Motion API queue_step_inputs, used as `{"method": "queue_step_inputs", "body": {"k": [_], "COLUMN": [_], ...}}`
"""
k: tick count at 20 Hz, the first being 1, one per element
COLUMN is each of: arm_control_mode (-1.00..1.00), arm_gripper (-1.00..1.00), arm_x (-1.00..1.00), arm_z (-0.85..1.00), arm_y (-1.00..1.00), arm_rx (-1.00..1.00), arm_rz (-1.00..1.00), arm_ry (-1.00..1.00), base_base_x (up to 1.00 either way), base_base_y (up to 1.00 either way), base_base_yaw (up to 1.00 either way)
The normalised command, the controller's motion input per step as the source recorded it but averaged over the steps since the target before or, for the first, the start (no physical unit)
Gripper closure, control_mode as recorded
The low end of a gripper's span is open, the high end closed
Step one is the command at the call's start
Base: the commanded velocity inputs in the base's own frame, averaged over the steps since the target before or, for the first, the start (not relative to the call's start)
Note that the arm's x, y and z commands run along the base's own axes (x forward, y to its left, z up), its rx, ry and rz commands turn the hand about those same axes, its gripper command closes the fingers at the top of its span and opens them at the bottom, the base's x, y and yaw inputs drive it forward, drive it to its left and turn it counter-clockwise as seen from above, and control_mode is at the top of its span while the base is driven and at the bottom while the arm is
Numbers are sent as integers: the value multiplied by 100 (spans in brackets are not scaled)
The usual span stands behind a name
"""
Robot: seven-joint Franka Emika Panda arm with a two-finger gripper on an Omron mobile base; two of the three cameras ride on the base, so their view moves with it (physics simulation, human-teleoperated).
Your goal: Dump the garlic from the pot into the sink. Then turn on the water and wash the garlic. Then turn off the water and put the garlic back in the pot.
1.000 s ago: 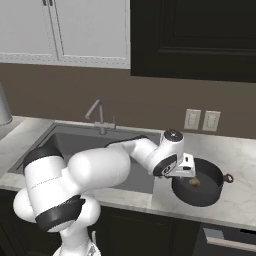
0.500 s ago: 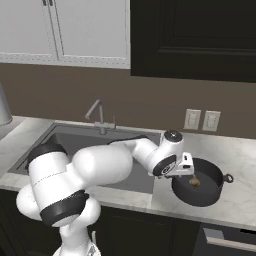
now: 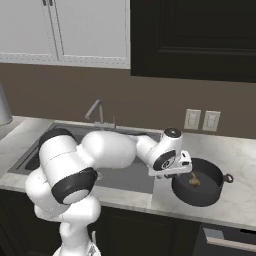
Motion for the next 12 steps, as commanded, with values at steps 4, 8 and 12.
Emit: {"method": "queue_step_inputs", "body": {"k": [4,8,12], "arm_control_mode": [-100,-100,-100], "arm_gripper": [100,100,100], "arm_x": [0,0,-6], "arm_z": [-17,-11,2], "arm_y": [0,0,3], "arm_rx": [0,0,0], "arm_rz": [4,1,0], "arm_ry": [10,10,2], "base_base_x": [0,0,0], "base_base_y": [0,0,0], "base_base_yaw": [0,0,0]}}
